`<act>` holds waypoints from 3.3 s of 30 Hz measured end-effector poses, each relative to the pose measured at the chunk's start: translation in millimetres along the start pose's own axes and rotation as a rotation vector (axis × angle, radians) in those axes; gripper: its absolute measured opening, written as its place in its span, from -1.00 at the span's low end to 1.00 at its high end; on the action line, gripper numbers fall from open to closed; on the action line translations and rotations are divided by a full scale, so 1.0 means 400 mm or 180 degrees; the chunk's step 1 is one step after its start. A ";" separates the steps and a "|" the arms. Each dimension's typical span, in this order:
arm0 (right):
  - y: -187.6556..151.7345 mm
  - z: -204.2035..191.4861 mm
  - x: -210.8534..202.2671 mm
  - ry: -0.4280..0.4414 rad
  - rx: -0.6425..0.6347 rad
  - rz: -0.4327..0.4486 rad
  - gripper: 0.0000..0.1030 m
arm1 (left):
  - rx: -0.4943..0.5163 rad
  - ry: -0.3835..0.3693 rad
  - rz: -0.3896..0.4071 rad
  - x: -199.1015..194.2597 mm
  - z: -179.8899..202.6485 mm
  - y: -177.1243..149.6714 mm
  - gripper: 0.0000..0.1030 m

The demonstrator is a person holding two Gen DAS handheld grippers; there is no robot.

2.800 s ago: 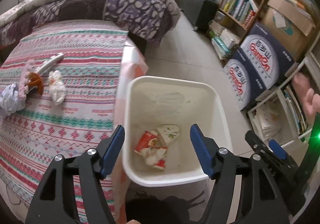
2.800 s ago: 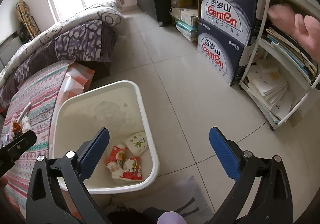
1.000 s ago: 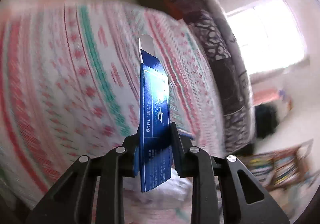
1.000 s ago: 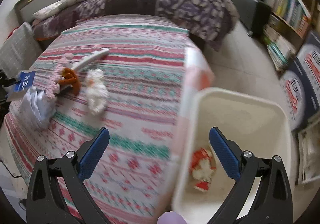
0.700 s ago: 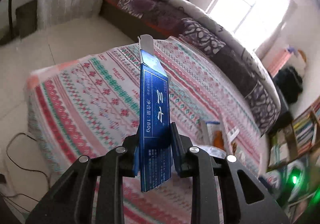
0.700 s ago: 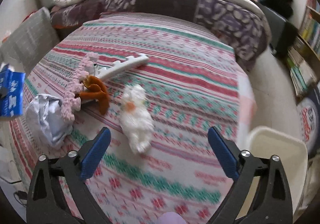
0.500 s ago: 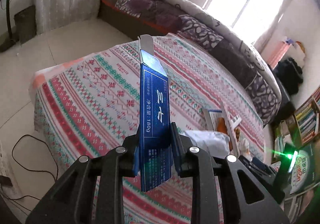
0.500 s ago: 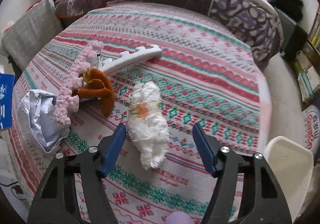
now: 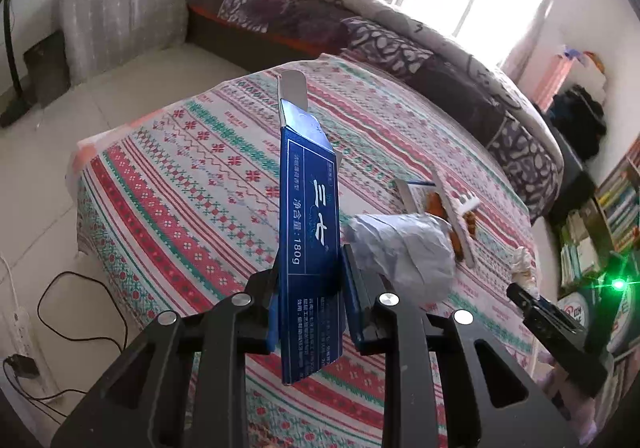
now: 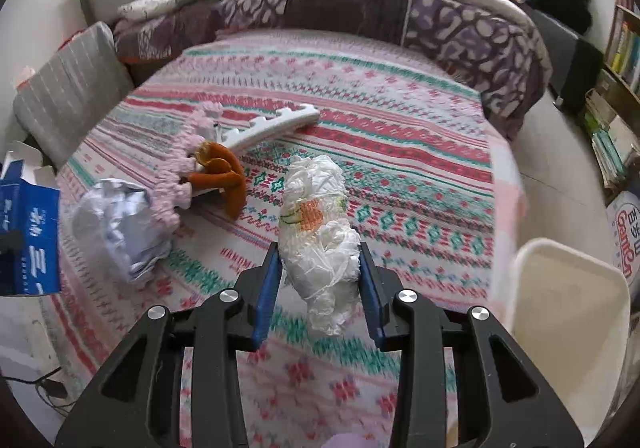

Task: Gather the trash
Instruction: 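Drop the tissue into the bin with the right tool while the left tool drops the blue box, then grasp the crumpled plastic bag with the left tool while the right tool grasps the pink crocheted strip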

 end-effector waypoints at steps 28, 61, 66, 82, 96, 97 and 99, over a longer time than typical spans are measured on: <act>-0.104 0.331 -0.229 -0.0475 0.0803 0.0389 -0.30 | 0.0745 -0.0333 0.0016 -0.083 0.297 -0.085 -0.50; -0.170 0.742 -0.368 -0.1182 0.1723 0.0679 0.65 | 0.1908 -0.1209 -0.0392 -0.034 0.882 -0.183 -0.49; -0.181 0.776 -0.378 -0.1225 0.1791 0.0681 0.67 | 0.1978 -0.1351 -0.0465 -0.020 0.952 -0.192 -0.30; -0.178 0.717 -0.345 -0.1071 0.1695 0.0573 0.83 | 0.1870 -0.0941 -0.0631 0.030 0.791 -0.179 0.46; -0.166 0.580 -0.274 -0.0907 0.1372 0.0334 0.84 | -0.0076 -0.0215 -0.0428 0.080 0.253 -0.017 0.50; -0.163 0.573 -0.271 -0.0906 0.1358 0.0325 0.84 | -0.0205 -0.0210 -0.0406 0.078 0.237 -0.006 0.51; -0.160 0.560 -0.265 -0.0900 0.1327 0.0310 0.84 | -0.0639 -0.0222 -0.0404 0.087 0.199 0.021 0.57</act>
Point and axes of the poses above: each gripper's, at about its wrist camera, not at the fingertips, and x roughly the way its jaws point, z to its right, y to its top, the point moved 3 cm from there along x, roughly the way its jaws point, and after that the axes turned 14 degrees about x, right-handed, at the moved point
